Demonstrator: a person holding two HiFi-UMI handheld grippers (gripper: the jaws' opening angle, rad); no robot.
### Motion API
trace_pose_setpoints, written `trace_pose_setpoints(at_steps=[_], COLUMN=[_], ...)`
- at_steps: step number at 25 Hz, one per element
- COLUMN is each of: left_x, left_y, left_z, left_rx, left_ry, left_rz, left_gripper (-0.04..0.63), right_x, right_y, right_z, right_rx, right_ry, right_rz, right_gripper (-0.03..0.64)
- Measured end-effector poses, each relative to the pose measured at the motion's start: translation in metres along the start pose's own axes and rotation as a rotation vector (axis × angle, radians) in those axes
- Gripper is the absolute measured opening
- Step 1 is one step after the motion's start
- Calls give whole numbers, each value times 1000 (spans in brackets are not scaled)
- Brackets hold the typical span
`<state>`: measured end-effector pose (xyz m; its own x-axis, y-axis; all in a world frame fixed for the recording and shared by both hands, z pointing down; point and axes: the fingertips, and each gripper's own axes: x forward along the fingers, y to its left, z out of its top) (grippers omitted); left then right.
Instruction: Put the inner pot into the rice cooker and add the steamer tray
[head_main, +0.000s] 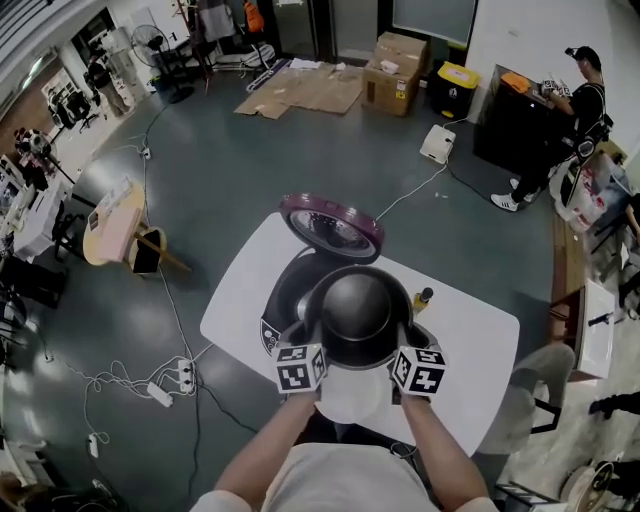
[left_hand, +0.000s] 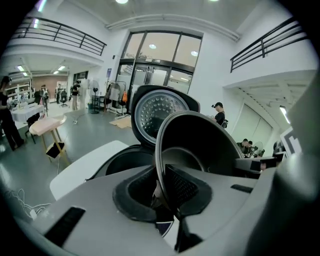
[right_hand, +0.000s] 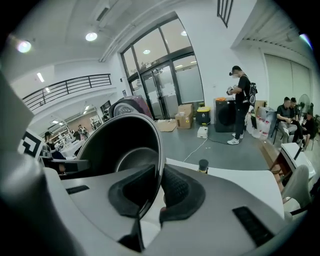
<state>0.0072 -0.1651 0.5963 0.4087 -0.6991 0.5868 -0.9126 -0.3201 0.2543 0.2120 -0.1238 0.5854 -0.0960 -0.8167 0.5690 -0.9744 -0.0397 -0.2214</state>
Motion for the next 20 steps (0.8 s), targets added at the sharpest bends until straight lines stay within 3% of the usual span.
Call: trace_pose_setpoints(at_steps=[16,20], left_x=[-8,0], left_y=[91,109], left_z=[24,19], left_rx=[-26,-27], left_ry=[-10,23], left_rz=[96,93], left_gripper=[71,77], right_x=[59,76], right_y=[83,95], right_z=[15,10], right_rx=[-74,-92], right_ry=[29,56], right_rz=[89,91], right_gripper=[57,58])
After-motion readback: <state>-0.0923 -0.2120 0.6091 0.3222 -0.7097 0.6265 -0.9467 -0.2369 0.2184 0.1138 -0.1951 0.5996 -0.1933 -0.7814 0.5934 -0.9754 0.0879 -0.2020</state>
